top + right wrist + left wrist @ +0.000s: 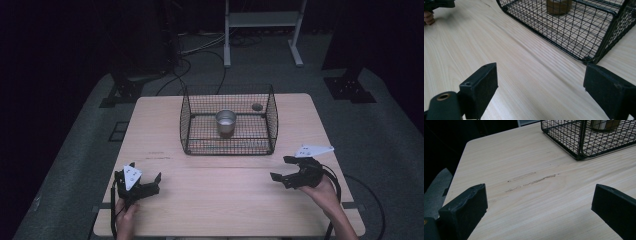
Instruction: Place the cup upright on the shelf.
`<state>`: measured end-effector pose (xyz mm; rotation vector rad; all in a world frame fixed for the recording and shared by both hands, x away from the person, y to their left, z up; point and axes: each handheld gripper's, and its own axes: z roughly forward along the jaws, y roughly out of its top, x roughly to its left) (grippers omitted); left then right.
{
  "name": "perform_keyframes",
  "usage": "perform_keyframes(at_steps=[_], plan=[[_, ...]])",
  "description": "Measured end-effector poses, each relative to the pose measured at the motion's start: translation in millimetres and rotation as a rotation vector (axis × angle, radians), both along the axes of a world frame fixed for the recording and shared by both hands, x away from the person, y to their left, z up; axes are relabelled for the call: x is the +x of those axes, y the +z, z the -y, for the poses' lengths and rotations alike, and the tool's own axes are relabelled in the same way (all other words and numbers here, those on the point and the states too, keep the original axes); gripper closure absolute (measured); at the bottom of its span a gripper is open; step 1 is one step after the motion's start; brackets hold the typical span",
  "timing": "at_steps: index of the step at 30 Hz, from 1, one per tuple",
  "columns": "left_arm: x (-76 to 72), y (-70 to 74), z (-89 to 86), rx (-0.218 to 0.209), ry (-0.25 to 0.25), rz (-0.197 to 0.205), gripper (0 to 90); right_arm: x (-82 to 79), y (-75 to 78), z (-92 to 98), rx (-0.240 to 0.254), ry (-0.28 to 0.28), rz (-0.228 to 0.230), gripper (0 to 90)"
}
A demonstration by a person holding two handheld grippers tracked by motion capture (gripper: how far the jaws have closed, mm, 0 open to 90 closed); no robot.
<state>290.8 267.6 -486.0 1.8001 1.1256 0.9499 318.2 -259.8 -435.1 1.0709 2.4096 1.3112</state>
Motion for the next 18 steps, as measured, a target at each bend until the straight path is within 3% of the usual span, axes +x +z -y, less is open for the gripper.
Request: perform_keyframes(at_steps=[12, 18], plan=[[0.1, 0.0, 0.2, 0.006, 0.0, -0.001, 0.0, -21.4, -12.1, 14.4, 0.016, -0.023, 0.005, 10.6], [0.4, 0.0, 0.2, 0.005, 0.0, -0.001, 0.0, -40.3, -20.4, 21.5, 0.055, -0.048, 0.049, 9.8]])
